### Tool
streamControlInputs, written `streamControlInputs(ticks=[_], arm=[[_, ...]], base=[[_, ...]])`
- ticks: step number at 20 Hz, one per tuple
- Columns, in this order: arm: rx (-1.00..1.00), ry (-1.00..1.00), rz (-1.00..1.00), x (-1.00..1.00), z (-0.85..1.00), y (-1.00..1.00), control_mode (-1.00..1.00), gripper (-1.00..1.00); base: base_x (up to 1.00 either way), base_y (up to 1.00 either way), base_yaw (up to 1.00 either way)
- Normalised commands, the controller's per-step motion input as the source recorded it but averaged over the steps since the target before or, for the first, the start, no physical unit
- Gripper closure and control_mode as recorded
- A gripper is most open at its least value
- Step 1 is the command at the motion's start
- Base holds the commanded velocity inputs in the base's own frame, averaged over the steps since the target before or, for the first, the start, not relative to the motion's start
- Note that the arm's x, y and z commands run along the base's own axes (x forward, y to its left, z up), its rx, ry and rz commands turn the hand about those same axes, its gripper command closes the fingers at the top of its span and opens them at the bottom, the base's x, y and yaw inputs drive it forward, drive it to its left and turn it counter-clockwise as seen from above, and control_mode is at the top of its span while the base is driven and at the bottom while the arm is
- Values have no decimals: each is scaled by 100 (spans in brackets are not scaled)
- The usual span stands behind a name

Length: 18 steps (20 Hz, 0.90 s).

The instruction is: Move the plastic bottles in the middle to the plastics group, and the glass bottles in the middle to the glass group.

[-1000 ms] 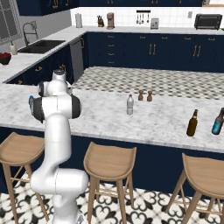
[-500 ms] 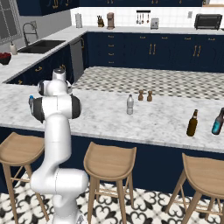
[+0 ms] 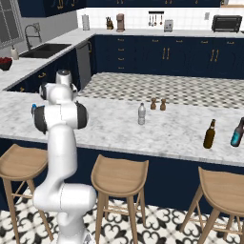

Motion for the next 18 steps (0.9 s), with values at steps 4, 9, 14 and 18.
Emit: streamControlInputs(ticks=[4,9,14,18], arm=[[0,0,-4,-43,52,-36,-100,-100],[2,0,-9,-59,30,-48,-100,-100],[2,0,-15,-56,6,-66,-100,-100],[3,2,-25,-48,0,-79,-100,-100]], base=[[0,0,0],[0,0,0],[0,0,0],[0,0,0]])
